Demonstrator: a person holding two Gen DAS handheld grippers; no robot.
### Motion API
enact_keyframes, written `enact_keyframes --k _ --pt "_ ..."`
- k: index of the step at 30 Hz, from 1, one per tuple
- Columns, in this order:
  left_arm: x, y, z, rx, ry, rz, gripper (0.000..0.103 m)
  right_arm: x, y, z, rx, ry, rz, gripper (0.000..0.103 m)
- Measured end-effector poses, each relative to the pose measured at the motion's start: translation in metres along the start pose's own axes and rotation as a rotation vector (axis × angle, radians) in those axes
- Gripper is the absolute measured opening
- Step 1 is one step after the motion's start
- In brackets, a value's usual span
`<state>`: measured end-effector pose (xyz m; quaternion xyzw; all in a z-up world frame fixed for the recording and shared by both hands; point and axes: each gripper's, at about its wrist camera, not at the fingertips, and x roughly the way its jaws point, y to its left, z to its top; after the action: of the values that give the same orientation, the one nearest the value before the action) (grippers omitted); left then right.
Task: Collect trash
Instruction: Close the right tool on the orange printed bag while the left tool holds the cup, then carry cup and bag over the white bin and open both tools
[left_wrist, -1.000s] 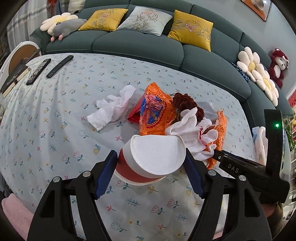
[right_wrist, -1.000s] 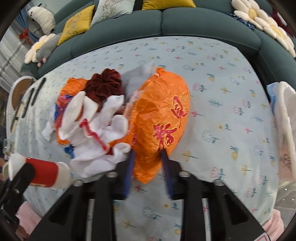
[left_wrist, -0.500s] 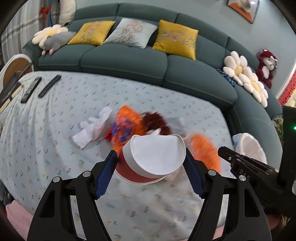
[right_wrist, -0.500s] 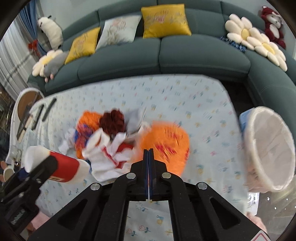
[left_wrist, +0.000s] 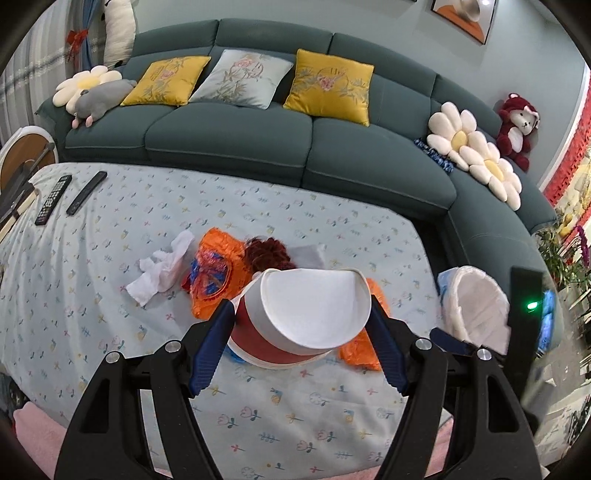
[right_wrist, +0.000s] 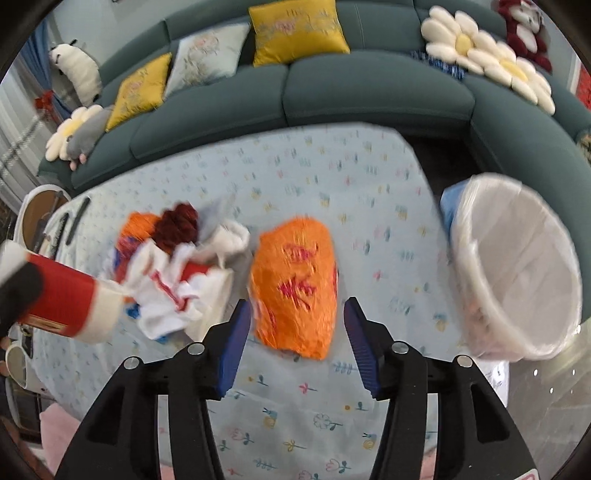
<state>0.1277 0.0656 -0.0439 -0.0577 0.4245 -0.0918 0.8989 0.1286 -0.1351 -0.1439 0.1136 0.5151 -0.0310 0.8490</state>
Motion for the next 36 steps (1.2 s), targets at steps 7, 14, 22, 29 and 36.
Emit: enact_keyframes --k 7,14,22,29,36 --pt "0.024 0.01 -0.003 0.007 0.036 0.026 0.068 0.057 -0.004 -0.015 0.026 0.105 -0.012 0.052" --pt "0.04 0.011 -0.003 0.012 0.062 0.035 0.068 0.078 -0.008 -0.023 0.044 0.135 -0.012 0.034" --pt "0.037 -0.007 -0.001 0.031 0.057 0.024 0.068 0.044 -0.011 -0.008 0.019 0.061 -0.004 0.011" --pt "0.02 -0.052 0.013 0.073 0.013 -0.025 0.068 -0.03 -0.039 0.016 0.05 -0.078 0.002 0.011" --pt "0.001 -0.12 0.028 0.133 -0.036 -0.115 0.068 -0.101 -0.089 0.039 0.089 -0.207 -0.032 0.011"
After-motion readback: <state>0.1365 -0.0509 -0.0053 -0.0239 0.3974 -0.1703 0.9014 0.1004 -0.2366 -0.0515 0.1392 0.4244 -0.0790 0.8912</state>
